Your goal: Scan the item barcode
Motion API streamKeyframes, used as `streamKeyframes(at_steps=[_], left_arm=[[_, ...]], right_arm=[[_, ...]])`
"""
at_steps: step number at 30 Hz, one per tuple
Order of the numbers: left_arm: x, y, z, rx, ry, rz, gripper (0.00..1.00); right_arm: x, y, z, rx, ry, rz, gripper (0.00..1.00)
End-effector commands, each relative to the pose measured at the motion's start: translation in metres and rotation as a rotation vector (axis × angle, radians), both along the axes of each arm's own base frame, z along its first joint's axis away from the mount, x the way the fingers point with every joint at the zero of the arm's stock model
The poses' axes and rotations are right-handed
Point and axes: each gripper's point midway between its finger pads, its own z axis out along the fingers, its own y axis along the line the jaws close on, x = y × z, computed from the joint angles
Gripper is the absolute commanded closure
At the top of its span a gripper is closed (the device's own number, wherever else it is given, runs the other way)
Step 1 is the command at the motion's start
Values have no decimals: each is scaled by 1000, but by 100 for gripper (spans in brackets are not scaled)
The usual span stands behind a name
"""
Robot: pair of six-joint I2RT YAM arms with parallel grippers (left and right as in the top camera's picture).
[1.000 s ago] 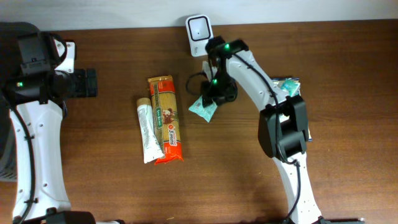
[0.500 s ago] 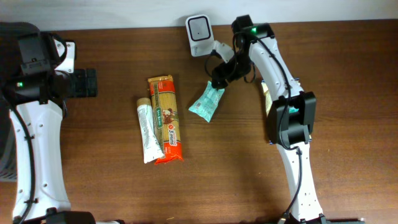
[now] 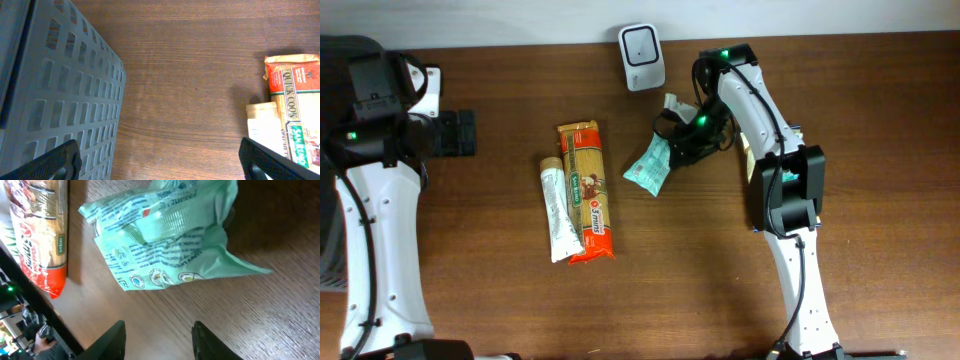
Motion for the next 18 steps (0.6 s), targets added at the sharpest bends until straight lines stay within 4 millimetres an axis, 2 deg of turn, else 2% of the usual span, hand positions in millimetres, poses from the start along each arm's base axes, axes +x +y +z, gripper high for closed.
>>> streamKeyframes(at_steps=[1, 3, 5, 6, 7, 8, 9, 11, 13, 15, 18], left_arm=[[0, 2, 10, 15, -23, -3, 1], [0, 2, 10, 15, -23, -3, 1], [0, 3, 10, 15, -23, -3, 1], [0, 3, 10, 15, -23, -3, 1], [0, 3, 10, 15, -23, -3, 1], [0, 2, 10, 15, -23, -3, 1], [0, 3, 10, 15, -23, -3, 1], [0, 3, 10, 15, -23, -3, 1], [0, 3, 10, 15, -23, -3, 1], [0, 2, 10, 15, -23, -3, 1], [0, 3, 10, 15, -23, -3, 1]], right_arm=[[12, 0, 8, 3, -60, 5, 56], [41, -9, 23, -83, -184, -61, 56], [76, -17, 38, -151, -330, -150, 65], [94, -22, 41, -188, -392, -213, 71], [114, -26, 40, -224, -440, -309, 72], [123, -27, 39, -234, -449, -379, 74], [130, -24, 34, -228, -440, -459, 81], [134, -15, 24, -221, -421, -523, 88], [125, -3, -2, -242, -377, -513, 88], [101, 3, -29, -285, -296, -472, 88], [79, 1, -36, -330, -219, -446, 88]])
